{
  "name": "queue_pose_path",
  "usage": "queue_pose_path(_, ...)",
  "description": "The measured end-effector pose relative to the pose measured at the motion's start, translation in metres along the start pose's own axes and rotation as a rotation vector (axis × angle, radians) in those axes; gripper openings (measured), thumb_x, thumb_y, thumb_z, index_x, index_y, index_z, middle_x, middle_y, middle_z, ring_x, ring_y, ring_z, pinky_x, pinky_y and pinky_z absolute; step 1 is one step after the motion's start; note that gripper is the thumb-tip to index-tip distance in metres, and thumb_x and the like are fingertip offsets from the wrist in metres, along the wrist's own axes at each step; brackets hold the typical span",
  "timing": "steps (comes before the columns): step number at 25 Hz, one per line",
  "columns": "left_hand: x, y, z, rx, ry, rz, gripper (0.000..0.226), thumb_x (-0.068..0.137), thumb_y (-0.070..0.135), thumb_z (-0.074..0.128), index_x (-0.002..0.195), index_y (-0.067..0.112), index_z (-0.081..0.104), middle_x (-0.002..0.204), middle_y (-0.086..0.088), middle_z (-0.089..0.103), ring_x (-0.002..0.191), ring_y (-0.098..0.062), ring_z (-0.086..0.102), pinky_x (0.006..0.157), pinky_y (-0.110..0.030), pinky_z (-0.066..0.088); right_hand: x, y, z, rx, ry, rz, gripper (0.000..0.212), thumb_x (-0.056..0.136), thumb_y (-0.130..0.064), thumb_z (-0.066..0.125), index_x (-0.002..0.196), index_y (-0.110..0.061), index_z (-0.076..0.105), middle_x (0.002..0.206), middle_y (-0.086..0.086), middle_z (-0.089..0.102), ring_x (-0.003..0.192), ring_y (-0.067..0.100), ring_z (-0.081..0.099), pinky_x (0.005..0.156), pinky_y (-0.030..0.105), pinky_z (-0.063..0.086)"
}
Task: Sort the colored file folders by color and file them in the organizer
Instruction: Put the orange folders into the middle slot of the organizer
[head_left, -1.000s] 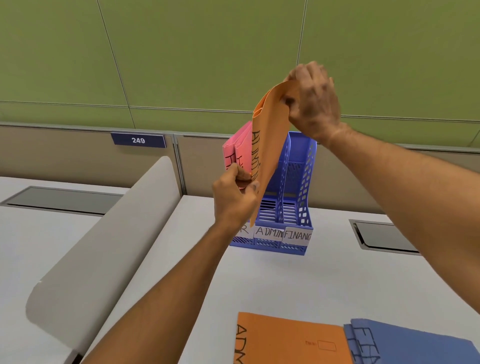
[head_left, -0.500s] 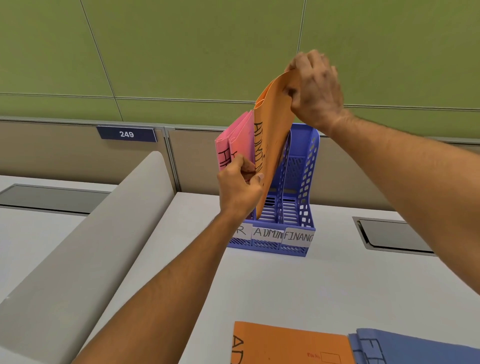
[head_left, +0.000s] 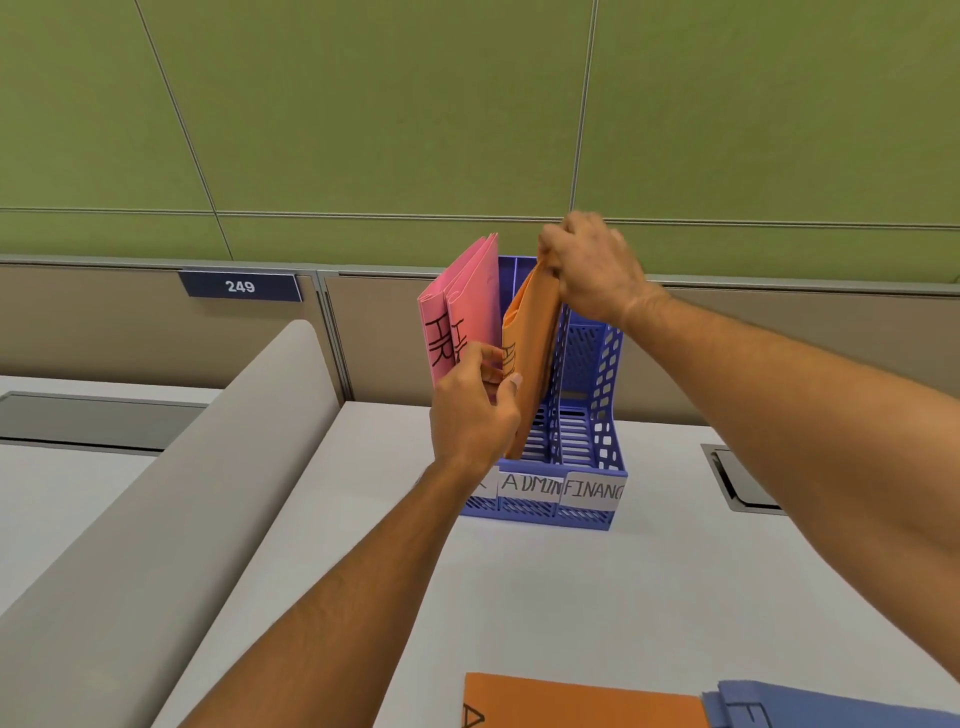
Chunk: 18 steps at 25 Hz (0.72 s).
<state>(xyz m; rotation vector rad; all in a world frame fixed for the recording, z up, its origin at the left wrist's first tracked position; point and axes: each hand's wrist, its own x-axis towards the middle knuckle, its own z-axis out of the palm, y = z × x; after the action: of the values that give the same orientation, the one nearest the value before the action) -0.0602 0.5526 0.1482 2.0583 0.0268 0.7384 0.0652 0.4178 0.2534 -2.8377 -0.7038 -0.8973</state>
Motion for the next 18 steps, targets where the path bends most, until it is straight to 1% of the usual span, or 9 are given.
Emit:
queue_pose_path(2,0.001,-0.001,0.003,-0.001,0.010,0.008,0.019,0.088,0.026,0.067,0.103,0.021,0.057,0.090,0.012,0.060,0.080,-0.006,0.060,0.073,-0.024,0.056,-0.005,0.001,0.012,0.000,-0.059,0.010,0.025,0.089,-0.010,0.057,0.113,-0.017,0.054,0.114,0.012,0.052,0.108,0.029,0.046,0.085,0.045,0.046)
queue_pose_path(4,0.003,-0.003,0.005,0.010,0.012,0.028,0.021,0.088,0.026,0.067,0.105,0.020,0.058,0.093,0.010,0.064,0.082,-0.008,0.062,0.077,-0.030,0.059,-0.008,0.002,0.018,-0.008,-0.098,0.012,0.030,0.089,-0.011,0.059,0.118,-0.018,0.052,0.124,0.013,0.050,0.116,0.029,0.045,0.090,0.048,0.046)
queue_pose_path(6,0.004,-0.007,0.008,0.050,-0.003,0.061,0.031,0.085,0.026,0.069,0.113,0.019,0.056,0.102,0.005,0.066,0.088,-0.011,0.064,0.078,-0.034,0.060,-0.010,0.003,0.020,-0.015,-0.124,0.017,0.038,0.090,-0.018,0.060,0.126,-0.019,0.049,0.138,0.015,0.044,0.127,0.031,0.040,0.097,0.050,0.043)
queue_pose_path(8,0.002,-0.011,0.010,0.127,-0.036,0.088,0.048,0.082,0.027,0.070,0.125,0.019,0.051,0.117,0.001,0.062,0.102,-0.016,0.061,0.083,-0.038,0.058,-0.015,0.005,0.021,-0.010,-0.161,0.026,0.049,0.091,-0.026,0.060,0.137,-0.020,0.043,0.147,0.016,0.036,0.135,0.033,0.034,0.102,0.052,0.040)
queue_pose_path(10,-0.001,-0.014,0.010,0.215,-0.083,0.111,0.061,0.082,0.028,0.069,0.136,0.018,0.043,0.130,-0.001,0.053,0.118,-0.021,0.053,0.091,-0.041,0.055,-0.022,0.005,0.021,0.004,-0.189,0.039,0.061,0.091,-0.032,0.060,0.144,-0.021,0.034,0.151,0.016,0.032,0.140,0.033,0.028,0.106,0.055,0.037)
queue_pose_path(12,-0.005,-0.016,0.009,0.267,-0.132,0.126,0.070,0.082,0.028,0.068,0.143,0.016,0.037,0.137,-0.003,0.046,0.127,-0.022,0.044,0.097,-0.042,0.050,-0.030,0.002,0.020,0.020,-0.189,0.059,0.068,0.089,-0.037,0.060,0.147,-0.021,0.029,0.154,0.015,0.029,0.143,0.033,0.025,0.108,0.056,0.035)
queue_pose_path(15,-0.009,-0.018,0.005,0.344,-0.171,0.147,0.078,0.081,0.033,0.068,0.146,0.014,0.030,0.141,-0.005,0.041,0.130,-0.022,0.039,0.103,-0.041,0.046,-0.044,-0.004,0.014,0.033,-0.159,0.075,0.072,0.088,-0.041,0.059,0.148,-0.020,0.027,0.155,0.016,0.027,0.144,0.033,0.023,0.110,0.056,0.032)
queue_pose_path(18,-0.012,-0.019,-0.002,0.458,-0.201,0.153,0.085,0.080,0.041,0.066,0.149,0.014,0.024,0.146,-0.007,0.037,0.133,-0.024,0.036,0.107,-0.043,0.041,-0.062,-0.010,0.005,0.029,-0.141,0.087,0.076,0.086,-0.045,0.057,0.149,-0.019,0.025,0.157,0.017,0.023,0.145,0.033,0.020,0.114,0.053,0.026)
